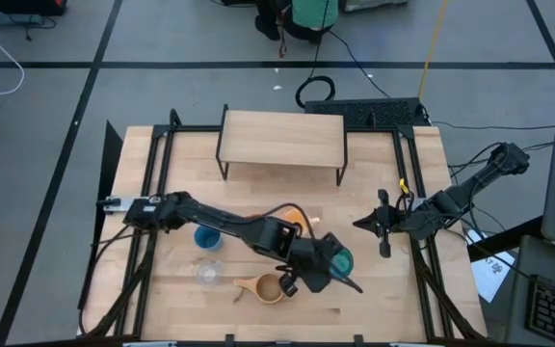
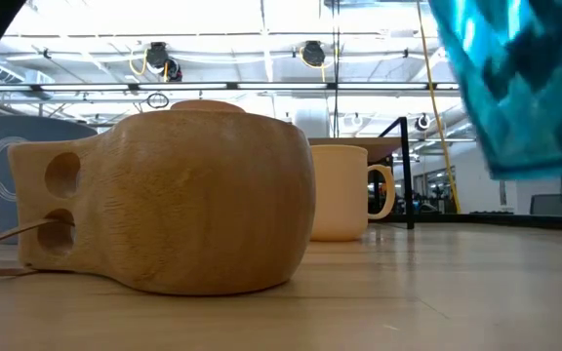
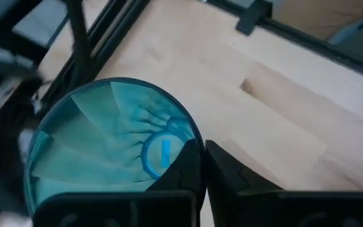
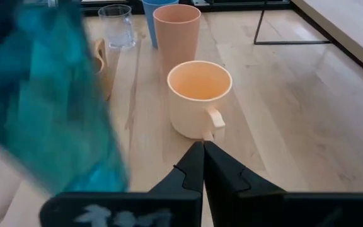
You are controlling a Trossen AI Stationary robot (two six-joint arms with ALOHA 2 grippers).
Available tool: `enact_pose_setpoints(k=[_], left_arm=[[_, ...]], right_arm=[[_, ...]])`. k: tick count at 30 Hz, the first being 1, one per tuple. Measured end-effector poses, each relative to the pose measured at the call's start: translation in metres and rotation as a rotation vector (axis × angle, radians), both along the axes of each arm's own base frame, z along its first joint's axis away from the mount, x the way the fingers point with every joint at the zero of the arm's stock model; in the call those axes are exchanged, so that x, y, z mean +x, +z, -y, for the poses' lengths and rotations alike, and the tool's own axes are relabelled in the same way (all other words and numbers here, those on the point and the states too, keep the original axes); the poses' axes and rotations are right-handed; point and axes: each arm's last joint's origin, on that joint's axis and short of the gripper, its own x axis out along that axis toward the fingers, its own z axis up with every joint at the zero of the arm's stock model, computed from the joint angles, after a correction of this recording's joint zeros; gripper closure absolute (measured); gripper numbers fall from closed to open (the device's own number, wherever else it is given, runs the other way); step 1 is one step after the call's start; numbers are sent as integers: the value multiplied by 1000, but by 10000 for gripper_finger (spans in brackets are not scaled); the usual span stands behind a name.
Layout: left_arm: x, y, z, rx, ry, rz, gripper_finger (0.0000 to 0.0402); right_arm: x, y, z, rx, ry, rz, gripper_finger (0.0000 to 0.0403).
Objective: Stack small to large cups/mugs on shelf
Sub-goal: Put the blue cup on the shelf
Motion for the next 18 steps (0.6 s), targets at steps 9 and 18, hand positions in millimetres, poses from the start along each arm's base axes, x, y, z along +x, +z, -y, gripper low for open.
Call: enact_pose_setpoints(k=[9,18], left_arm=[[-57,91,-28,-102,244,89,396],[-127,161,-75,-261,573,164,397]], right_arm=[[2,-2,1,-45,-72,2,403],[2,-3,1,-45,-72,1,403]])
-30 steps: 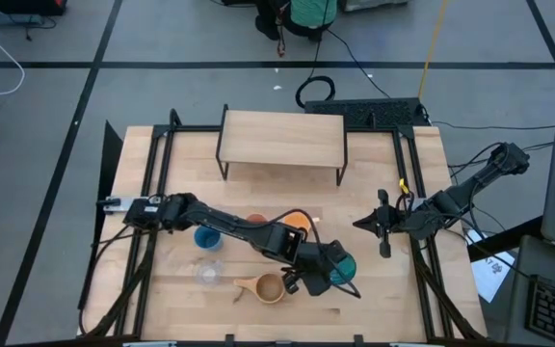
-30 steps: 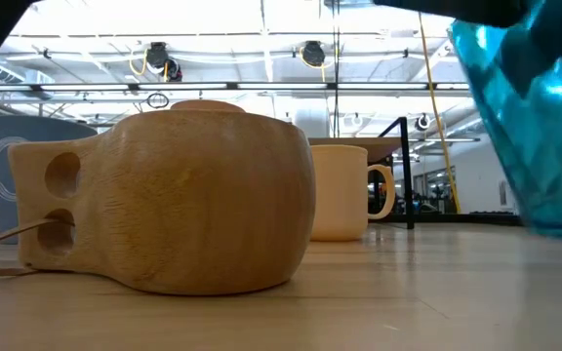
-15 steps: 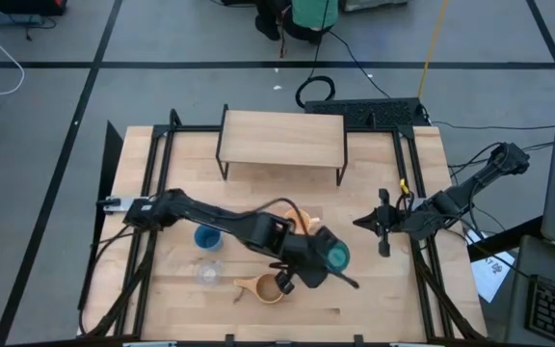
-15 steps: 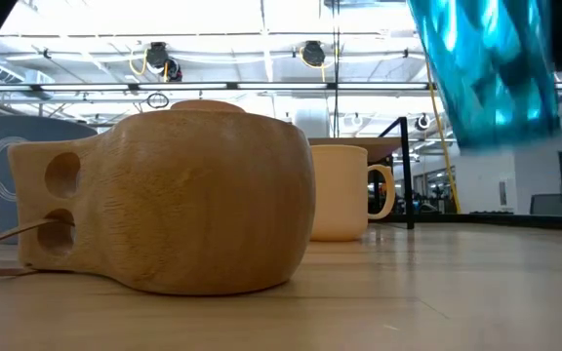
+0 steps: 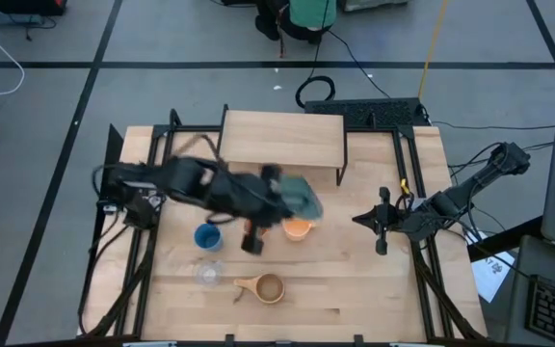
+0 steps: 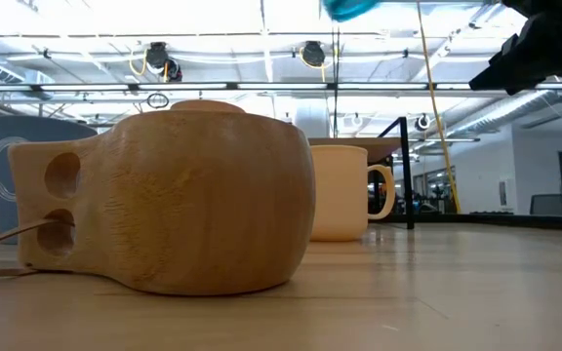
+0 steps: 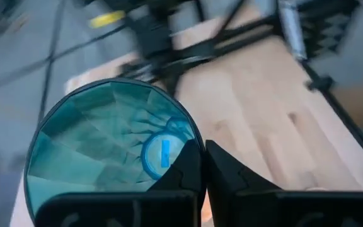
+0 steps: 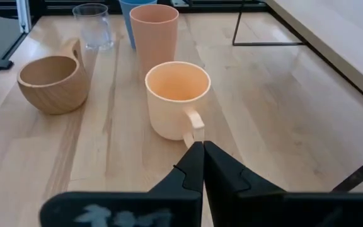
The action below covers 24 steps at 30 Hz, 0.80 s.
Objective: Stack small to large cups/mugs on shelf
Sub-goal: Put the blue cup on the shelf
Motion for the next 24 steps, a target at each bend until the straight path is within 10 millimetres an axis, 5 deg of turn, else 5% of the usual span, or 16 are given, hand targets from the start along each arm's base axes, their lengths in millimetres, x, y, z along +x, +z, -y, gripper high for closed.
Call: enact_pose_setpoints(k=[11,24], left_arm=[[-65,47,-41,-211,252,133,397],[-60,42,-42,-161,218,99,397]], right_arm=[[1,1,0,9,0,14,403],[1,2,-1,12,1,19,403]])
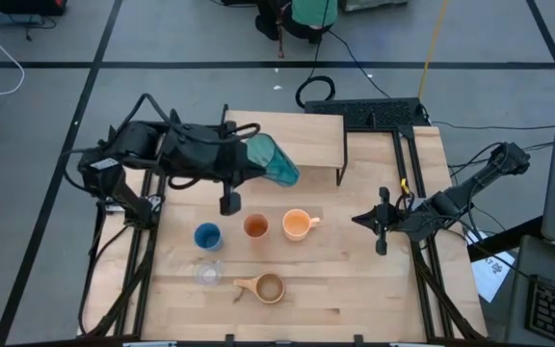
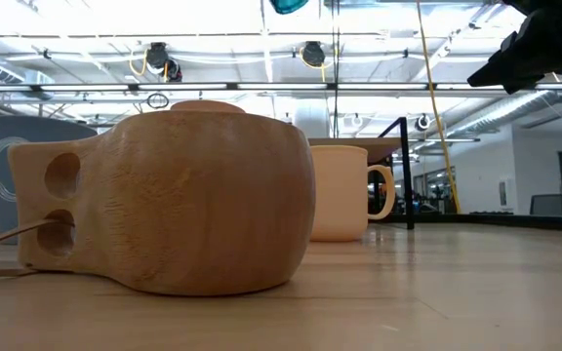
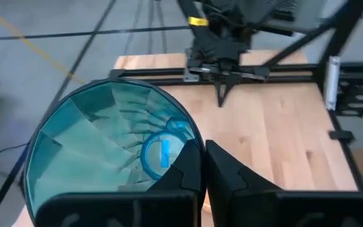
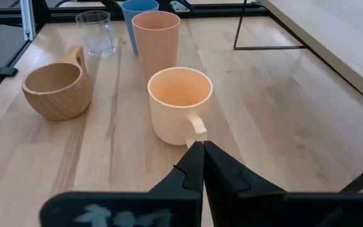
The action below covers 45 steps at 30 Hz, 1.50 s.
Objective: Stack small to large cups/mugs on shelf
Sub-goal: Put the blue cup on the shelf
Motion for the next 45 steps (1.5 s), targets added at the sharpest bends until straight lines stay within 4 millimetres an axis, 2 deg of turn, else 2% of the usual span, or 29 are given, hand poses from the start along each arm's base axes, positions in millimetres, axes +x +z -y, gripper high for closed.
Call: enact_pose_setpoints(k=[7,12,18,22,25,30,35,39,45], left_arm=[[-2,-2,3,52,-172,-41,397],[-10,-12,6,202,-400,-168,397],[-15,-17,6,334,-522,-245,397],[-24,-24,7,379,-686,-332,397],[-25,-23,10,386,-798,-296,397],[-41,-14,12,450,-1011,-180,397],[-44,-12,9,476,-990,-182,397],[-43,-13,8,433,-950,-197,397],[-26,-19,10,337,-868,-227,397]], right_arm=[[0,0,0,-1,1,0,403],[0,0,0,-2,1,0,403],[0,0,0,-1,1,0,403],[0,0,0,0,1,0,403],[0,0,0,-1,1,0,403],[0,0,0,-1,1,-1,403],[0,-1,0,-2,1,-5,403],[1,-2,-1,-7,1,-11,403],[8,5,-5,21,12,66,403]])
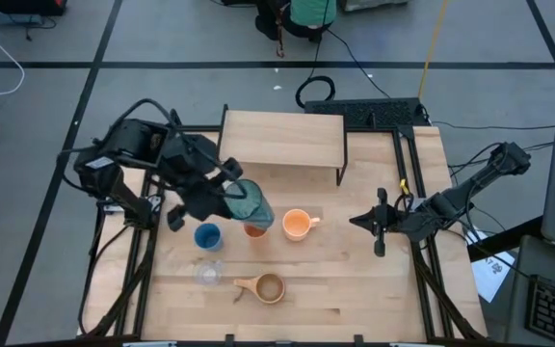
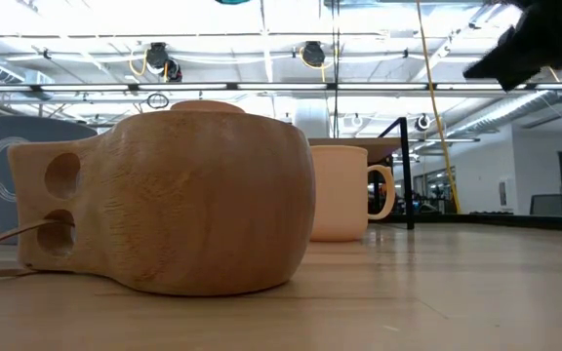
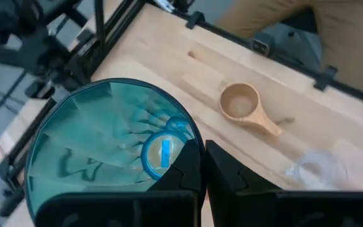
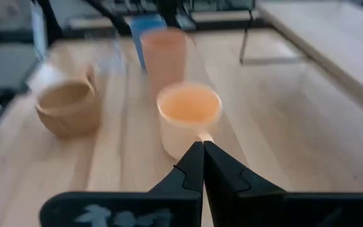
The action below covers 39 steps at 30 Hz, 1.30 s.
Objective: Stack small to large cups/mugs on shelf
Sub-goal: Put the blue cup on the shelf
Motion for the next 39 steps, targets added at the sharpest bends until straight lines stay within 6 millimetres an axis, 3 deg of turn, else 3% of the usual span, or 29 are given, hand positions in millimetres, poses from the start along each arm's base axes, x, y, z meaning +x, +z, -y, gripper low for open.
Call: enact_pose_setpoints(k=[4,9,14,18,24,32,39], left_arm=[[11,-7,2,-30,66,-51,397],[44,-30,5,-39,192,-148,397],[77,-60,14,-57,188,-259,397],[100,-85,24,-94,107,-339,397],[115,-101,33,-156,-20,-372,395],[115,-99,34,-209,-79,-369,395],[114,-100,34,-209,-79,-372,394]], right_arm=[[12,13,-6,-12,22,140,403],[34,36,-2,-61,-46,336,403],[62,59,0,-104,18,322,403],[89,81,-10,-153,132,277,400],[127,109,-29,-217,281,164,351],[152,97,-58,-387,419,138,286],[162,95,-60,-342,515,205,250]])
